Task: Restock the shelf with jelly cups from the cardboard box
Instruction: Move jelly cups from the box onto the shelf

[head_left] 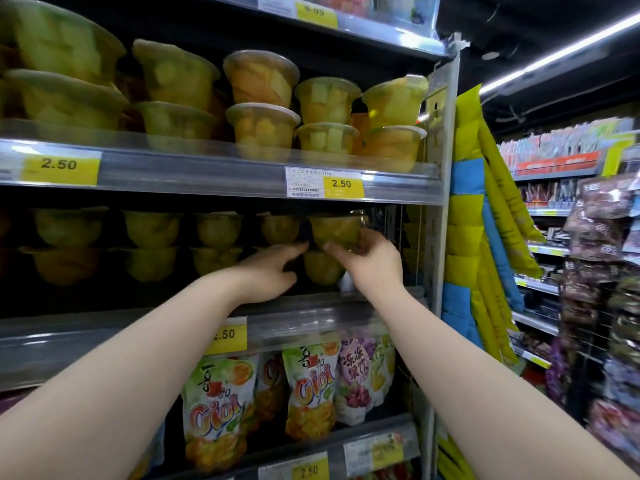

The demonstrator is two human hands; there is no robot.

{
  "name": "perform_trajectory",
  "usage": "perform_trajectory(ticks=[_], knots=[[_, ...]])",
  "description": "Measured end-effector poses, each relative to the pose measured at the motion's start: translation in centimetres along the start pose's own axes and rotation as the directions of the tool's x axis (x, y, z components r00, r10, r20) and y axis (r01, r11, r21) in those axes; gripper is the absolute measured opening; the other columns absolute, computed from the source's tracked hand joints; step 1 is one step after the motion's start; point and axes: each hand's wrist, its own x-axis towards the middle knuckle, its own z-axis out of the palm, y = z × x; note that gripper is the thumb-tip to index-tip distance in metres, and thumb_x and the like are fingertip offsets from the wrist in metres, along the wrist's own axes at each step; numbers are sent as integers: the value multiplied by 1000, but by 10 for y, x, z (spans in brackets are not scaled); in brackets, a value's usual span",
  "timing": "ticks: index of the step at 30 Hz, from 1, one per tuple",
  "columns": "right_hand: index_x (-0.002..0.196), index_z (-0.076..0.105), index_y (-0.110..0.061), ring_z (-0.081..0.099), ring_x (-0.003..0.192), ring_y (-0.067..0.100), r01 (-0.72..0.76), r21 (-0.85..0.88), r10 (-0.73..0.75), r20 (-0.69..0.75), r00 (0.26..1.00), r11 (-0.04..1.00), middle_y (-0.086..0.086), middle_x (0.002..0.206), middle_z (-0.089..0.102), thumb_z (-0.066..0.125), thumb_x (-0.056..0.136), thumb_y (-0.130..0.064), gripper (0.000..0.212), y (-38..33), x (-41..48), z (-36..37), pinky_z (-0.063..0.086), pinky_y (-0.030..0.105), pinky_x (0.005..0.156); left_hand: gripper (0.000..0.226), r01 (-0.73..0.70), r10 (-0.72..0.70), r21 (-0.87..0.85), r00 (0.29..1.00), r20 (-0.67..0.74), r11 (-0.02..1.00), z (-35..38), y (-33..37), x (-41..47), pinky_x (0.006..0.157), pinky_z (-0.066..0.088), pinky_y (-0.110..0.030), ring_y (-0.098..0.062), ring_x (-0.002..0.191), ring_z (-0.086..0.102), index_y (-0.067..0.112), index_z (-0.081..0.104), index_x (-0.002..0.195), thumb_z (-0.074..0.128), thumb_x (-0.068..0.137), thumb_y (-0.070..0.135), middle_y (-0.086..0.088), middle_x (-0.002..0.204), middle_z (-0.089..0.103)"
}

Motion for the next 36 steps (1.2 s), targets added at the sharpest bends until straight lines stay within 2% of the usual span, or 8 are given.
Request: perform_trajectory(ticks=[3, 7, 11, 15, 19, 24, 29, 36], knots=[[92, 64, -35, 63, 101, 21, -40, -138, 44, 24, 999, 990, -6, 103, 70, 69, 75, -55, 26, -1, 11, 14, 53, 38, 85, 59, -28, 28, 1, 999, -18, 1000, 1, -3, 4, 114, 12, -21, -13, 146, 16, 32, 24, 151, 42, 98, 14, 6, 159, 19], [124, 57, -26, 42, 127, 30, -110, -413, 142, 49, 989, 904, 6, 126, 60, 57, 80, -65, 59, -6, 20, 23, 43, 42, 98, 58, -59, 59, 21, 998, -24, 998, 1, -3, 4, 113, 11, -20, -13, 145, 16, 31, 25, 151, 40, 99, 13, 6, 159, 20], [129, 52, -25, 40, 129, 31, -111, -427, 156, 71, 985, 897, 10, 130, 56, 53, 82, -66, 62, -9, 15, 22, 42, 43, 100, 57, -80, 80, 16, 996, -34, 997, 0, -2, 1, 112, 12, -19, -12, 145, 16, 29, 25, 151, 41, 99, 13, 6, 159, 20], [141, 43, -15, 41, 127, 31, 148, -572, -102, 112, 988, 807, 10, 139, 50, 47, 91, -55, 64, 0, -8, 9, 40, 38, 97, 55, -79, 82, 38, 993, -84, 996, -1, -1, -2, 112, 17, -20, -13, 144, 20, 29, 29, 150, 43, 99, 16, 5, 158, 23], [143, 43, -15, 40, 133, 25, 432, -601, -313, 299, 902, 672, 5, 149, 41, 28, 90, -42, 61, 8, -33, -4, 38, 36, 102, 52, -118, 129, 137, 989, -76, 984, 0, 3, -3, 113, 17, -19, -13, 144, 22, 24, 32, 149, 41, 99, 16, 4, 157, 24], [149, 32, -17, 24, 144, 17, 457, -625, -213, 427, 879, 633, 2, 158, 26, 14, 85, -42, 71, 0, -35, -9, 25, 29, 111, 54, -114, 111, 240, 993, 24, 964, 2, 8, 1, 119, 8, -24, -13, 147, 11, 20, 22, 152, 38, 100, 17, 1, 160, 13], [150, 29, -18, 19, 145, 20, 405, -641, -84, 470, 879, 652, 3, 159, 19, 27, 100, -38, 54, -4, -20, -7, 23, 33, 112, 54, -68, 46, 296, 996, 79, 953, 4, 20, 12, 115, 8, -24, -16, 148, 8, 20, 16, 153, 34, 102, 20, 0, 161, 6], [153, 18, -18, 19, 145, 27, 375, -642, 82, 565, 821, 669, 7, 161, 9, 21, 100, -45, 59, 1, 10, -4, 22, 36, 112, 51, -9, -11, 323, 998, 59, 946, 9, 30, 31, 109, 21, -21, -19, 145, 20, 17, 26, 151, 35, 101, 16, -3, 160, 19]])
